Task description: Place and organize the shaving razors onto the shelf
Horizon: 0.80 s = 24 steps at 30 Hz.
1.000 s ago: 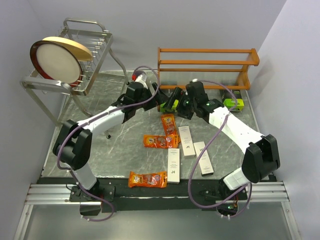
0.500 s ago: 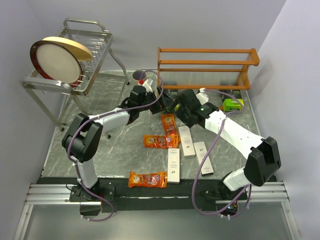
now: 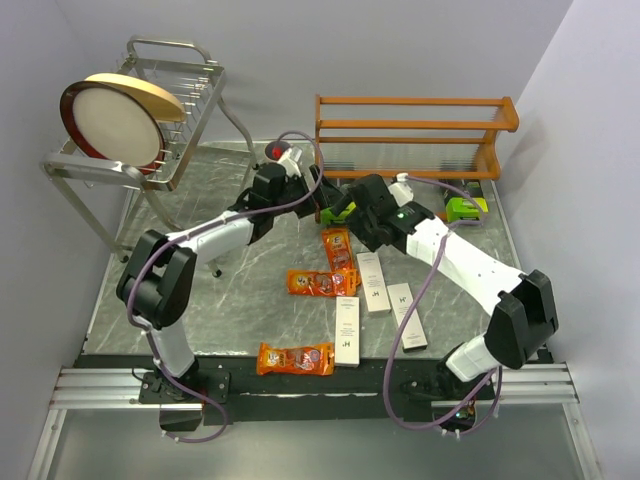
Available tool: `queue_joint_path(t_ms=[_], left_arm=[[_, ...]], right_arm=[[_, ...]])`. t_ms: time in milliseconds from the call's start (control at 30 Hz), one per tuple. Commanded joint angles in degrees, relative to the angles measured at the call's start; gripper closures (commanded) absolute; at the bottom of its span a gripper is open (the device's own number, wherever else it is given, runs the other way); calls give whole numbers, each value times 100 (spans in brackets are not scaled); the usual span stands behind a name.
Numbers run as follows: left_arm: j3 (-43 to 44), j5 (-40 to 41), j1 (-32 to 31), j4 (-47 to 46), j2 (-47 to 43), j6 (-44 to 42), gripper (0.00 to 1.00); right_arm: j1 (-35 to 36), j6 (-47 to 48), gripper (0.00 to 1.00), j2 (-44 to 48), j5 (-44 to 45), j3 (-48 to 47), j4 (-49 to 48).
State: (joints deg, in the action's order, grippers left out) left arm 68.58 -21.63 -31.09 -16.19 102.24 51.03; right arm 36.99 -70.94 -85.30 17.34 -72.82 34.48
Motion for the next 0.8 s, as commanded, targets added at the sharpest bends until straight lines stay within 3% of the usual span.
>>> queue_joint_path(t_ms=[0,200,467,600,767], left_arm=[[550,-422,-248,853,-520,-1286,1],[1052,-193,-196,1337,-819,-1789,1],[640,-228,-134,1215,-933,-1780,2],[359,-499,-55,1057,-1030,-1457,2],[156,-606,-20,722,-1022,-1209,3]], right_arm=[[97,-281,0,619,409,452,-2663],[229,-358,0,743,595,409,-3167],[229,-623,0,637,463,698,-3280],[229,-1000,0,514,331,550,-2598],[229,-721,0,382,323,171,-2278]])
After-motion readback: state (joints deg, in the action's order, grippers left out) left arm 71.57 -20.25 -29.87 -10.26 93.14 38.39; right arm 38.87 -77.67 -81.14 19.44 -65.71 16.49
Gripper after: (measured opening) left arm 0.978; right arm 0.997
